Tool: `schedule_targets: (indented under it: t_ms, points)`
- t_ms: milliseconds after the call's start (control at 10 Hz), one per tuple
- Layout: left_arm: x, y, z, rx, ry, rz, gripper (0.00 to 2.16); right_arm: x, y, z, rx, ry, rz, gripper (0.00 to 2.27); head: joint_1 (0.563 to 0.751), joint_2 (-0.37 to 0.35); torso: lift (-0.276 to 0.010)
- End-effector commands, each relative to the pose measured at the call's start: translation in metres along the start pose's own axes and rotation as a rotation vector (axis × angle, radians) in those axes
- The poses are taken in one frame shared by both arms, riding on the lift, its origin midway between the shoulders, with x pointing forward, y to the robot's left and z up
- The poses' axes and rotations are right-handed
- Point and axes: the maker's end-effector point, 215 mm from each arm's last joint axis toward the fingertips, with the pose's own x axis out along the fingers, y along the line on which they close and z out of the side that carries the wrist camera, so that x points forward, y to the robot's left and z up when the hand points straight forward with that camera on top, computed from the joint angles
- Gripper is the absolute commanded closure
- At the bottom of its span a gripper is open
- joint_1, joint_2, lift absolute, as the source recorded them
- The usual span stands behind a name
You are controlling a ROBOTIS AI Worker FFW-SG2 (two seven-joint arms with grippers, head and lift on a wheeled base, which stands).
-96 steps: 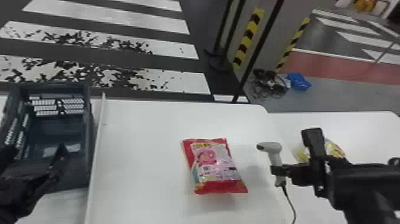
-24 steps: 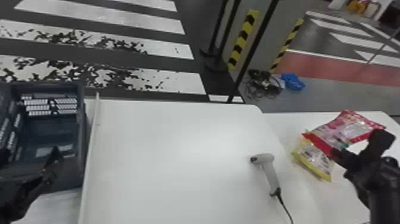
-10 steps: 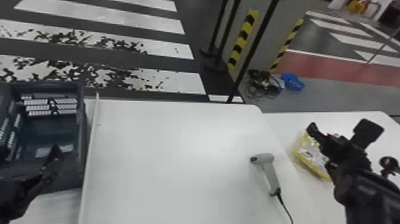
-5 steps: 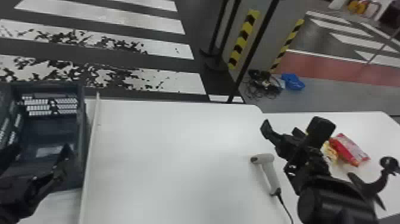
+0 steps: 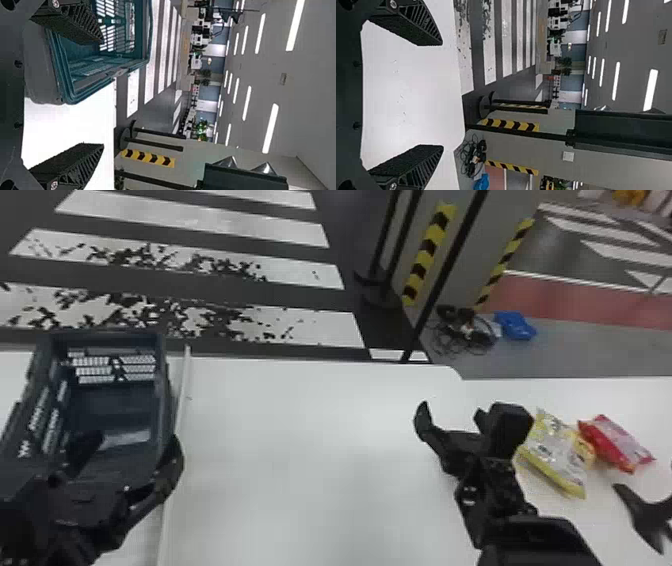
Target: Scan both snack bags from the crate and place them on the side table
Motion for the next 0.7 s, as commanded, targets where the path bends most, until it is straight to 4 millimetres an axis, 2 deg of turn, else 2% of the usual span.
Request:
schedule_targets:
  t_ms: [0,200,300,600]
  points:
    - [0.002,-0.018,-0.003,0.018,0.009,-0.019,0.08,-0.016,0.029,-0.006,0.002,-0.022,0.04,0.07,0.695,-0.278,-0.095]
    - [0.003,-0.025,-0.003,0.028,0.015,-0.02,0.08,-0.039,0.062,-0.008,-0.016,-0.059,0.061,0.07,0.695,-0.259,-0.095]
    - [0.002,-0.025,-0.004,0.027,0.019,-0.018,0.08,-0.049,0.073,-0.016,-0.014,-0.048,0.076,0.07,0.695,-0.252,-0.095]
    - [0.002,-0.029,-0.006,0.024,0.021,-0.024,0.08,-0.071,0.084,-0.034,0.008,-0.034,0.061,0.07,0.695,-0.219,-0.095]
